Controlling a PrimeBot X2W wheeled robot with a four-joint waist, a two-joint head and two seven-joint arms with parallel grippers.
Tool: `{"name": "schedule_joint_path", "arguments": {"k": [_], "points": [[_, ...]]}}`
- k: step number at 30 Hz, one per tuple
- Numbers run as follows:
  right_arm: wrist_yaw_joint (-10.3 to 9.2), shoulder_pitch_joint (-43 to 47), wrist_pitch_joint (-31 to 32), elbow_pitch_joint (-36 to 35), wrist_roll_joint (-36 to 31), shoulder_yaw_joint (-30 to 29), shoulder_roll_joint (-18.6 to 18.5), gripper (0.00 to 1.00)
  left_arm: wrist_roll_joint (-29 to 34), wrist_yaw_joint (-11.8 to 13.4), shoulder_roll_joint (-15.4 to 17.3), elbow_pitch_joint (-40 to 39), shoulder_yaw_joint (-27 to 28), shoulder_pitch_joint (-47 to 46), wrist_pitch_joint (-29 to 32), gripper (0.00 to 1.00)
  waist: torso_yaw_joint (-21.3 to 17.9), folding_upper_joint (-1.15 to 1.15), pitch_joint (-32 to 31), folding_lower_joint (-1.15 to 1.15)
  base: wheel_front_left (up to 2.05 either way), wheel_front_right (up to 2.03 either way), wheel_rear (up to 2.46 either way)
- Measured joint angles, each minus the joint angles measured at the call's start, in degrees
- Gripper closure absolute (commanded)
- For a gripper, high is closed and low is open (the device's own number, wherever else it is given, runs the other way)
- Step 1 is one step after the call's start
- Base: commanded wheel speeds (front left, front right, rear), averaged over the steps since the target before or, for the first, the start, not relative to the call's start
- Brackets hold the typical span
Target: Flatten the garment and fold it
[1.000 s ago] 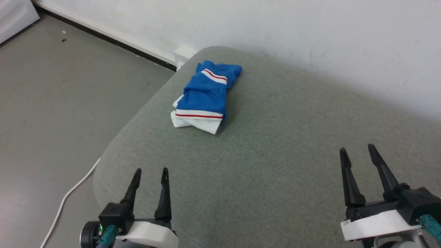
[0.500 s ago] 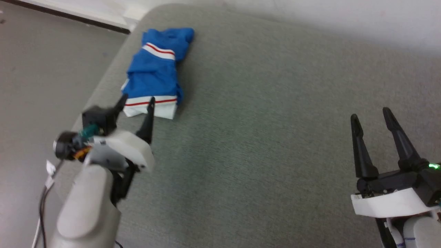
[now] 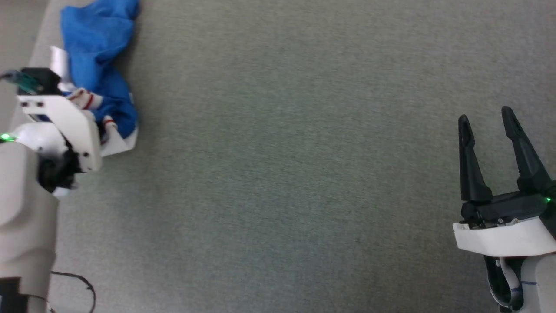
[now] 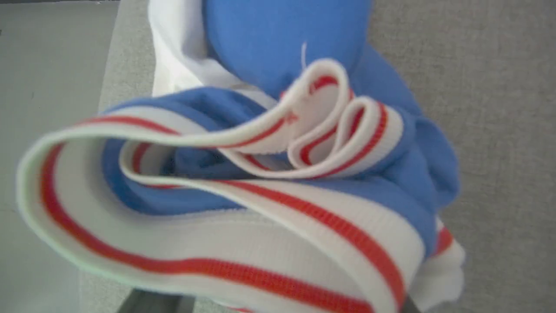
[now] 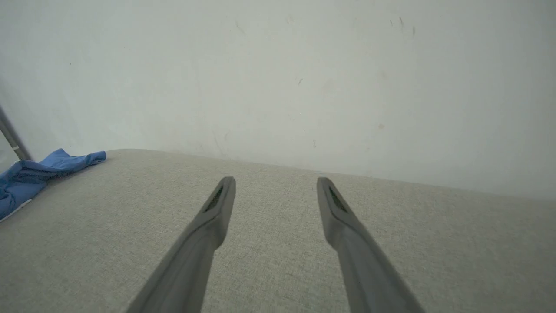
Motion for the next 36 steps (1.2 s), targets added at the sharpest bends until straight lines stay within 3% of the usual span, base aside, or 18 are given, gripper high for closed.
{"name": "schedule_joint_path", "arguments": {"k": [2,3,4,5,16,21,28,36], "points": [[0.0,-0.1,0.0,0.2,0.2,0.0,0.2,0.0,-1.9,-0.1,1.4,0.5,1.0,-0.9,3.5,0.0,-1.4,0.0,1.0,0.0,0.0,0.0,0.0],[0.0,-0.1,0.0,0.4,0.2,0.0,0.3,0.0,-2.7,-0.1,2.1,0.5,1.3,-1.1,4.8,0.13,-2.1,0.0,1.5,-0.01,0.0,0.0,0.0],[0.0,-0.1,0.0,0.5,0.2,0.0,0.4,0.0,-3.3,-0.5,2.8,0.4,1.5,-1.1,5.7,0.67,-2.7,0.0,1.8,-0.01,0.0,0.0,0.0],[0.0,-0.1,0.0,0.7,0.2,0.0,0.5,0.0,-3.9,-0.5,3.3,0.3,1.7,-1.1,6.3,1.0,-3.3,0.0,2.1,-0.01,0.0,0.0,0.0],[0.0,0.5,0.0,3.1,0.2,-0.9,2.0,0.0,-7.9,-0.5,4.4,-2.2,2.8,3.3,-0.9,1.0,-5.7,0.0,-1.5,0.02,0.0,0.0,0.0],[0.0,2.8,0.0,4.4,0.2,-1.4,2.9,0.0,-12.1,-0.6,1.7,-8.4,3.5,4.5,-7.4,1.0,-5.4,0.0,-6.3,0.01,0.0,0.0,0.0],[0.0,5.7,0.0,5.5,0.0,-1.4,4.0,0.0,-14.4,-0.6,0.7,-21.7,4.7,4.5,-17.3,1.0,-4.7,0.0,-14.6,0.0,0.0,0.0,0.0],[0.0,7.0,0.0,5.5,0.0,-1.5,4.4,0.0,-17.9,-0.5,-5.7,-34.4,2.8,6.6,-19.5,1.0,-6.3,0.0,-21.8,-0.02,0.0,0.0,0.0]]}}
